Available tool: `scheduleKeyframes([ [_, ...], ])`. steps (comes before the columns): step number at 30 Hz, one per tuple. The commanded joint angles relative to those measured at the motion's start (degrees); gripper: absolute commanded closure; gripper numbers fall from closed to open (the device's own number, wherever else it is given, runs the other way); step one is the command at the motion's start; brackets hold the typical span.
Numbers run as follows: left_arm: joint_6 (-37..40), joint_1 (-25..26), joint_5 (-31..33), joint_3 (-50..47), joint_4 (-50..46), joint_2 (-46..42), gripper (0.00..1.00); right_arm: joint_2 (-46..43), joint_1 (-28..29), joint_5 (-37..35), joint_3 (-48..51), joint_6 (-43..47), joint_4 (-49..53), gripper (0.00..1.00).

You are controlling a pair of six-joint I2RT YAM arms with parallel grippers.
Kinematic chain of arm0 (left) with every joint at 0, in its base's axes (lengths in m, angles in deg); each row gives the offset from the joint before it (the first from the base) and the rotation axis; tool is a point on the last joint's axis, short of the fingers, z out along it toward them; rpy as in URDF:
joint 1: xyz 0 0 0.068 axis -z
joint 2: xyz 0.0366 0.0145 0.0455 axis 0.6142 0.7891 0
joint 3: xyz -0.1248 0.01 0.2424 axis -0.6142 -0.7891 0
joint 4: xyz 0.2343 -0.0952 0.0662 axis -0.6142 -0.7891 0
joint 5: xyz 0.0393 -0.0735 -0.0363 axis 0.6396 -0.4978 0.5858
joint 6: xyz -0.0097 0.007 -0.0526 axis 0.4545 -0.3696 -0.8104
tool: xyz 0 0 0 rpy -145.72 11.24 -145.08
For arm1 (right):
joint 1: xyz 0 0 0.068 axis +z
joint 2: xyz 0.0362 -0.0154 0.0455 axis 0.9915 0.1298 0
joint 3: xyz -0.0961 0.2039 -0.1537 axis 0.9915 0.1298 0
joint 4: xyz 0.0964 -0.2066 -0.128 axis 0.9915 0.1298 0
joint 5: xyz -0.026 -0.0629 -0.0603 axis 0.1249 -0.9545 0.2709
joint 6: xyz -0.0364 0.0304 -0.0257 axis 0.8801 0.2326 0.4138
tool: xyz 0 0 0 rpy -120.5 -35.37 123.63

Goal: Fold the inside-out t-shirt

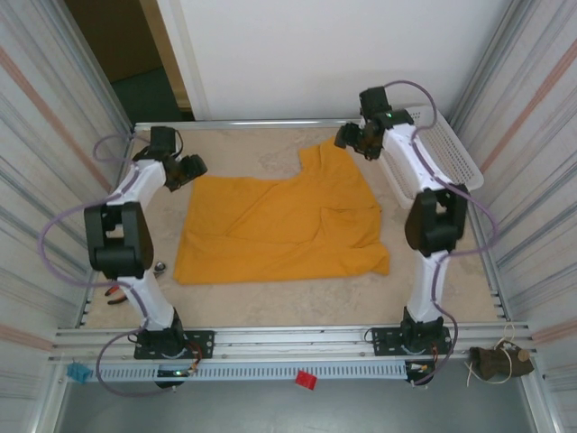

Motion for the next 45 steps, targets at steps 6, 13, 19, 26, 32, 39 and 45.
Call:
scheduleKeyframes([
  [6,4.4,-0.1,-0.3,14.8,-6.8,16.0,0.27,25.1,-2.8,3.3,-31.9,3.8,9.3,0.25],
  [13,3.8,-0.1,-1.1,14.2,-5.2,18.7,0.27,31.3,-2.7,6.0,-32.1,3.4,0.2,0.25],
  [19,3.3,-0.1,-2.3,12.1,-3.7,18.7,0.27,35.7,-1.6,5.8,-33.9,3.2,-3.3,0.24],
  [26,2.9,-0.1,-3.1,11.5,-3.3,19.1,0.29,39.7,-1.9,6.5,-36.9,1.0,-7.2,0.22],
  [32,2.4,-0.1,-4.8,11.7,-3.2,20.1,0.34,41.3,-2.1,9.8,-37.0,-2.1,-10.4,0.34],
  [39,1.7,0.0,-5.2,11.7,-2.5,20.7,0.46,40.9,-1.8,12.1,-37.0,-1.8,-9.2,0.81],
  [45,1.8,-0.1,-6.0,14.0,-2.6,21.3,0.85,37.4,-3.2,15.3,-36.7,-3.4,-9.3,1.0],
])
